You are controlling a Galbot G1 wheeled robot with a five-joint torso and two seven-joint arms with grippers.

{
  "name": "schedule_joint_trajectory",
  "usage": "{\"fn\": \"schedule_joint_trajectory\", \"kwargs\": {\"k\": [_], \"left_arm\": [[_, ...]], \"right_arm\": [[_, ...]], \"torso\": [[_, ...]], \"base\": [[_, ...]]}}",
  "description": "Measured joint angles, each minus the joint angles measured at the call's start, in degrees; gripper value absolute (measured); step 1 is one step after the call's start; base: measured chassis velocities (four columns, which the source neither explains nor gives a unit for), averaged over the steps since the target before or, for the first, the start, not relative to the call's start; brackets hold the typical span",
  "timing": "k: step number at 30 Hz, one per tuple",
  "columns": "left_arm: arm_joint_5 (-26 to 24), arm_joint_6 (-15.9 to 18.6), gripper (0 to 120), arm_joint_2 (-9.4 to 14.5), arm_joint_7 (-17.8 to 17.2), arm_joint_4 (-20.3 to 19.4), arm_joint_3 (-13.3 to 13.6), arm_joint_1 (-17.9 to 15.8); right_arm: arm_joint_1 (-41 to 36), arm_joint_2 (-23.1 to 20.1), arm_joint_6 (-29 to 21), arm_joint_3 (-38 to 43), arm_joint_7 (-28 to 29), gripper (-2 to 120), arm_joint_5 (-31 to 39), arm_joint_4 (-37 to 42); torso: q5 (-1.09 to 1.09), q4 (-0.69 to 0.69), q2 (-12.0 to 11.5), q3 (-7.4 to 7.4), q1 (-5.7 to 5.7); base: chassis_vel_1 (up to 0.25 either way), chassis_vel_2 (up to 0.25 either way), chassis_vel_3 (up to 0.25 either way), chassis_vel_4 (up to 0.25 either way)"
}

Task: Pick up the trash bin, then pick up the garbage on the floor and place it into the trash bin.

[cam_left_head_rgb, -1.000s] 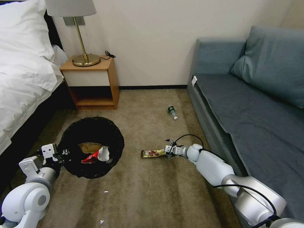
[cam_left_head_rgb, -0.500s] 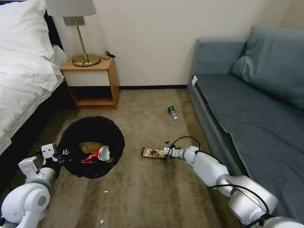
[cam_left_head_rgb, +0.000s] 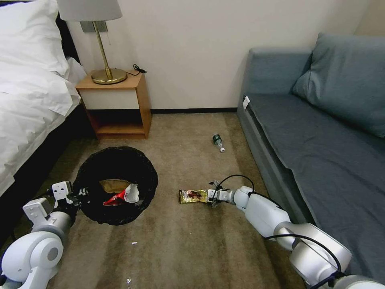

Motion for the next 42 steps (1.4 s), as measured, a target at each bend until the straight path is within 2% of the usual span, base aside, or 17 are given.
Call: {"fn": "schedule_joint_trajectory", "kwargs": {"k": [13, 30, 42], "left_arm": [[0.1, 0.0, 1, -0.1, 0.0, 0.5, 0.5, -0.3], [0.1, -0.3, 1, -0.3, 0.2, -0.7, 0.1, 0.6], [0.5, -0.6, 1, -0.6, 0.4, -1.0, 0.0, 0.9]], "right_arm": [[-1.2, -0.2, -0.4, -0.2, -0.6, 100, 1.9, -0.3], [0.6, 2.5, -3.4, -0.2, 0.9, 100, 3.1, -4.9], [0.4, 3.1, -4.4, -0.3, 0.3, 100, 5.0, -5.2]], "torso": [[0.00, -0.01, 0.0, 0.00, -0.01], [-0.01, 0.00, 0.0, 0.00, 0.00], [-0.01, 0.00, 0.0, 0.00, 0.00]], "base": [[0.000, 0.000, 0.000, 0.000], [0.000, 0.000, 0.000, 0.000], [0.000, 0.000, 0.000, 0.000]]}}
